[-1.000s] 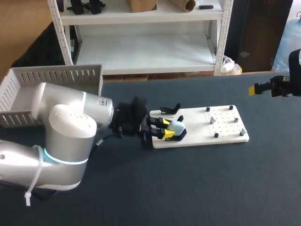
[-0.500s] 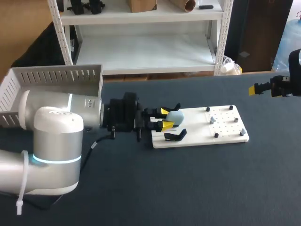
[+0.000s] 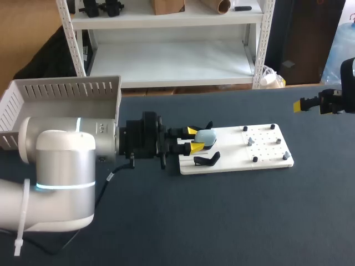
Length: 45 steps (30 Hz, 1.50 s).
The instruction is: Pick up each earbud case from the left stands, insert the matching earbuds, close the lid, and place the case in the box.
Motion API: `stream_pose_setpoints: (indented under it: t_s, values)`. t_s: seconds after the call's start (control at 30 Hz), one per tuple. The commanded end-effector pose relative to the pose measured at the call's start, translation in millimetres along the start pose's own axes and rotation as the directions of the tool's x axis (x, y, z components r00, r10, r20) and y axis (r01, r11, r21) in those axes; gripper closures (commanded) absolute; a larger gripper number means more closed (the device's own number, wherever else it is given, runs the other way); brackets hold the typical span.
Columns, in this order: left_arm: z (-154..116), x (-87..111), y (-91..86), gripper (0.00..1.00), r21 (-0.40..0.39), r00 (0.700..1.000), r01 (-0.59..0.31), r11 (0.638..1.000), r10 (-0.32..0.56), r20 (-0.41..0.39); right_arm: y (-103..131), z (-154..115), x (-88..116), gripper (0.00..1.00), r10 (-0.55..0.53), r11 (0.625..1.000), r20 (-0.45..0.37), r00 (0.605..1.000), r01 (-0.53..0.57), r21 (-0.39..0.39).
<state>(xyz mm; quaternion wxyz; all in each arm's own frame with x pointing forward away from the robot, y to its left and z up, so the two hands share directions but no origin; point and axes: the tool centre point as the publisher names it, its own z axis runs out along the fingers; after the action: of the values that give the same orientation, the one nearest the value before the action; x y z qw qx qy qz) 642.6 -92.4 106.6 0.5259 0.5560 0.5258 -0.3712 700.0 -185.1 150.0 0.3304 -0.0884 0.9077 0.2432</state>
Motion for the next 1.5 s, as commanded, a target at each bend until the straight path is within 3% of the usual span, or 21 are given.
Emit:
stream_pose_setpoints:
  t_s: [0.03, 0.33, 0.53, 0.73, 0.93, 1.17, 1.5]
  values:
    - [0.7, 0.8, -1.6, 1.00, -0.010, 1.000, -0.002, 1.000, 0.002, 0.002, 0.0, 0.0, 0.0, 0.00, 0.000, 1.000, 0.000, 1.000, 0.000, 0.000]
    - [0.7, 0.8, -1.6, 1.00, -0.010, 1.000, -0.002, 1.000, 0.002, 0.002, 8.3, -3.2, -1.2, 0.00, -0.021, 1.000, 0.013, 1.000, 0.022, -0.017]
    - [18.4, 7.5, 5.1, 1.00, 0.035, 0.997, 0.003, 0.999, -0.005, 0.074, 21.3, -33.8, 7.5, 0.00, -0.126, 0.992, 0.048, 0.991, 0.126, 0.003]
    - [37.2, 9.6, 13.5, 1.00, 0.083, 0.994, -0.011, 0.996, 0.002, 0.108, 34.6, -64.3, 33.7, 0.00, -0.196, 0.980, 0.052, 0.979, 0.197, -0.003]
    - [42.8, 9.5, 17.4, 1.00, 0.113, 0.993, -0.013, 0.994, -0.001, 0.117, 72.1, -79.6, 75.7, 0.00, -0.313, 0.949, 0.039, 0.949, 0.314, -0.035]
    - [41.6, 7.6, 13.1, 1.00, 0.135, 0.992, 0.019, 0.991, -0.036, 0.125, 102.5, -76.9, 97.6, 0.00, -0.371, 0.925, 0.032, 0.928, 0.372, -0.077]
    - [41.7, 4.0, -1.9, 1.00, 0.143, 0.985, 0.058, 0.988, -0.080, 0.153, 121.0, -63.0, 104.0, 0.00, -0.398, 0.915, 0.011, 0.917, 0.398, -0.061]
